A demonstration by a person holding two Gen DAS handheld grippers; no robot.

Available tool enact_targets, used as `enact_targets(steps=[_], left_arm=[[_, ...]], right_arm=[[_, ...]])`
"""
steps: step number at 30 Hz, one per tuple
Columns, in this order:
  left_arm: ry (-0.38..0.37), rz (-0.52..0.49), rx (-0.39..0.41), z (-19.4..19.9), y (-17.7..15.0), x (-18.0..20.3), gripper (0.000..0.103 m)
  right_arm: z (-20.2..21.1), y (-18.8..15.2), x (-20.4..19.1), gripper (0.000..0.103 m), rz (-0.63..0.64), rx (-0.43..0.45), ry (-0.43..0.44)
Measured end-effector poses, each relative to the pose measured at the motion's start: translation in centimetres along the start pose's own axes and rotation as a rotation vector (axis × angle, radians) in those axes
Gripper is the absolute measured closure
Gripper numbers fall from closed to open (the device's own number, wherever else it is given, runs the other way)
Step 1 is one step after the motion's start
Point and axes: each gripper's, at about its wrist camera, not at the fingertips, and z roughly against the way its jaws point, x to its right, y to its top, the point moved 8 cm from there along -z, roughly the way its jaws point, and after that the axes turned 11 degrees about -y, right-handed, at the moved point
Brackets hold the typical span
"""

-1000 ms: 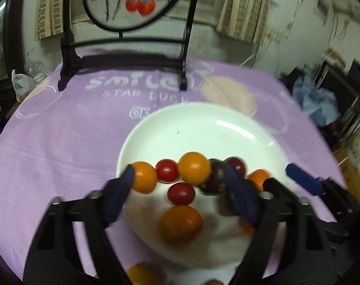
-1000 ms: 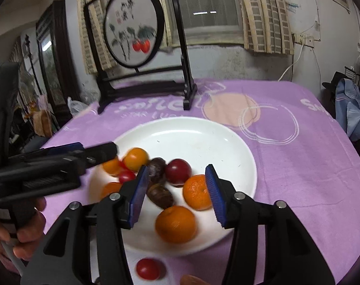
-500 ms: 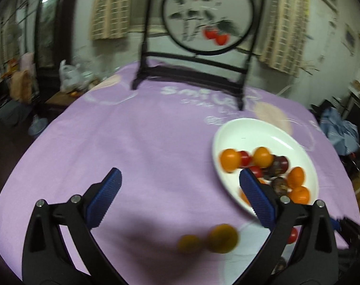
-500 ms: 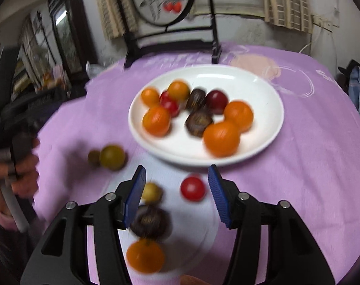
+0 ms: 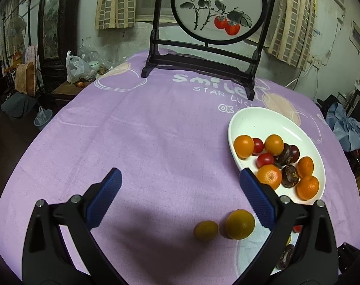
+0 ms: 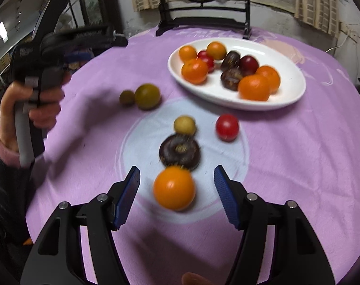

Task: Organize fruits
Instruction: 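Move both open grippers back toward the remaining fruit, then grasp an orange mandarin with the right gripper while the left grasps a small yellow fruit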

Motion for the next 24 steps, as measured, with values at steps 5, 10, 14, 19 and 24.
enact_targets(steps=[5, 10, 14, 19, 24], left_arm=[[0.059, -0.043, 0.015, 0.2, 0.2, -0.7, 0.002], [0.046, 0.002, -0.025, -0.5, 0.0, -2.0, 0.002], [0.066, 0.012, -0.020, -0.3, 0.1, -3.1, 0.002], [0.062, 0.022, -0.017, -0.2, 0.1, -4.2, 0.002], [-0.072, -0.069, -0.052, -0.4, -0.8, -2.8, 0.003]], right_arm=[[-0.2, -0.1, 0.4, 0.046, -0.008, -0.003, -0.002], [-0.7, -0.6, 0.2, 0.047, 0.001, -0.025, 0.002], [-1.1, -0.9, -0.2, 0.065, 0.034, -0.034, 0.009], [0.6, 0.1, 1.5, 0.065, -0.099, 0.018, 0.158], [1.2, 0.7, 4.4, 0.065, -0.240, 0.054, 0.182]])
